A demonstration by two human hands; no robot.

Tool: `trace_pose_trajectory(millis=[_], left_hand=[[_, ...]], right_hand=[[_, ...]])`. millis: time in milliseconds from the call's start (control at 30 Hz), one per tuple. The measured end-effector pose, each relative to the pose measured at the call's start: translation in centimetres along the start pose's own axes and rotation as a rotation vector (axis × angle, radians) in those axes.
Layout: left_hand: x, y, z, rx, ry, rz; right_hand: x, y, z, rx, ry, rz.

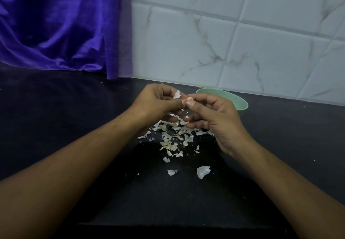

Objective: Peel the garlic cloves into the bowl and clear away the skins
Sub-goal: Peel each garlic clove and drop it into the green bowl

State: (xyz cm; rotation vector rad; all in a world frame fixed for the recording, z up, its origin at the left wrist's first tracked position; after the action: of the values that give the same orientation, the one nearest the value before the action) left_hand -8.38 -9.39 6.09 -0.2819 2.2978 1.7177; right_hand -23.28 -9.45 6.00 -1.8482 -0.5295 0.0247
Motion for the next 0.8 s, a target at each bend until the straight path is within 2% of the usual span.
trace_pose_trajectory(millis=[200, 300, 467, 633, 700, 800], left_hand=[[0.7, 0.5, 0.3, -0.008, -0.066, -0.026], [-0.1, 0.1, 0.1, -0.064, -0.004, -0.051], [-1.0, 0.0, 0.0, 0.064, 0.077, -0.334], [-1.1, 1.2, 0.4, 0.114, 0.134, -0.483], [-1.3, 1.7, 0.6, 0.136, 0.159, -0.489], [-1.0, 1.8, 0.5, 0.138, 0.119, -0.377]], right_hand=[[-1.6, -1.1, -0.3, -0.116, 0.111, 0.055], [-1.9, -1.7, -0.3, -0.146, 0.138, 0.049], [-1.5, -1.5, -0.3, -0.144, 0.108, 0.072], [-1.4, -1.3, -0.4, -0.154, 0.073, 0.121], [-1.3, -1.3, -0.4, -0.164, 0.067, 0.145], [-0.7, -1.3, -0.3, -0.186, 0.035, 0.184]])
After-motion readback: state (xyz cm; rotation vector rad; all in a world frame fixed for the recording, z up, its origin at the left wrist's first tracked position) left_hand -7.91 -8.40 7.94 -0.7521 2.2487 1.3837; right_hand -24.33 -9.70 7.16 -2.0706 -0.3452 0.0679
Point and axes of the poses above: each hand's wrist, its own z-axis away from the middle knuckle, its own x-axis out of the palm, y = z × x, the point moved 10 cm from there along -z, towards the middle knuckle, and after that the axes turned 15 degrees about -z, right-handed, at the moved point
